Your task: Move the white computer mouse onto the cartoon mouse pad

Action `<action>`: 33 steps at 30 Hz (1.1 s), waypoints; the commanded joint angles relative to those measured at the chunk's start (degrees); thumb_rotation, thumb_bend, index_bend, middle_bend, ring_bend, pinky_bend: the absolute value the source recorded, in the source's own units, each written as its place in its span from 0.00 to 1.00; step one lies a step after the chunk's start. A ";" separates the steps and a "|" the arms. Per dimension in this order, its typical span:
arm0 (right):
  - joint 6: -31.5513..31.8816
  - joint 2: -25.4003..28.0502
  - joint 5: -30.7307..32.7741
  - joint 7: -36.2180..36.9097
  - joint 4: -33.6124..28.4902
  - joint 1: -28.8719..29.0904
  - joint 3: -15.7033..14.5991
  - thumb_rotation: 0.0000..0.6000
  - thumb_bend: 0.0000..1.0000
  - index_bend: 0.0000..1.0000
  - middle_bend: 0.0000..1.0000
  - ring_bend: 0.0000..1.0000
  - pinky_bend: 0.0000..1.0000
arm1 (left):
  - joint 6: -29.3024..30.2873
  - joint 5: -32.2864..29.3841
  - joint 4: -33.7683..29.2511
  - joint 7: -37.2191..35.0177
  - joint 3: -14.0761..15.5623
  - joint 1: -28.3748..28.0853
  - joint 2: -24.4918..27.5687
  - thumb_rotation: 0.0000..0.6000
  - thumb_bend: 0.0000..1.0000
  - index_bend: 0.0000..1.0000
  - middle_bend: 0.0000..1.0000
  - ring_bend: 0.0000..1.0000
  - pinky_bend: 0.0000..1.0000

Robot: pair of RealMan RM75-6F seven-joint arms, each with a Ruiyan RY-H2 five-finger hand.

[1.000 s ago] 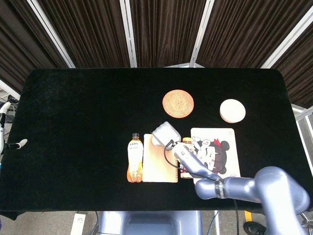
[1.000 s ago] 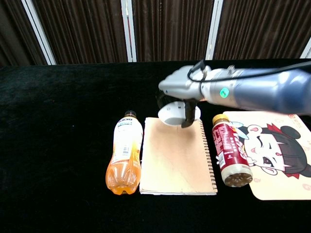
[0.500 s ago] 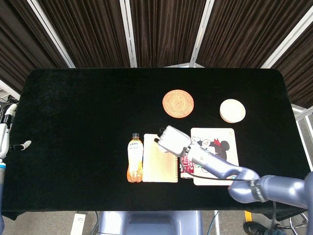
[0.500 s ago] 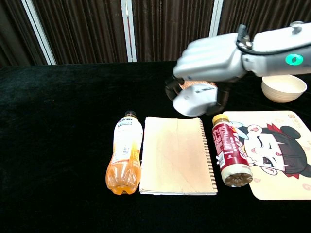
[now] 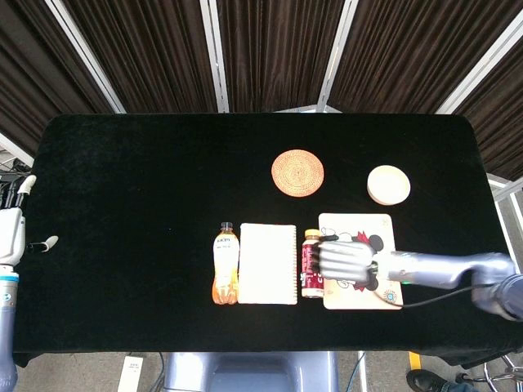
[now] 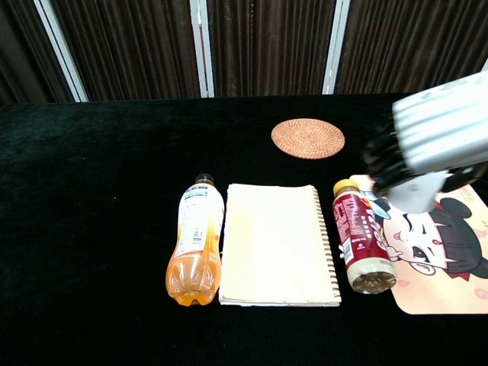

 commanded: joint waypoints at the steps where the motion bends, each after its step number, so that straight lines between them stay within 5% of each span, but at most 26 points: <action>1: 7.42 -0.99 -4.60 6.32 9.48 -2.59 -4.27 1.00 0.60 0.47 0.49 0.33 0.56 | 0.23 0.02 0.23 0.56 -0.03 -0.12 -0.44 1.00 0.05 0.00 0.00 0.00 0.00; 16: 17.33 -13.18 -3.26 15.35 39.03 -13.11 -6.60 1.00 0.58 0.47 0.49 0.33 0.51 | 0.87 0.41 0.47 3.79 0.09 -0.68 -2.50 1.00 0.05 0.00 0.00 0.00 0.00; 33: 17.95 -19.35 -1.93 17.14 44.92 -12.64 -7.47 1.00 0.52 0.47 0.49 0.33 0.48 | -0.26 0.29 1.01 4.31 0.06 -1.17 -3.12 1.00 0.05 0.00 0.00 0.00 0.00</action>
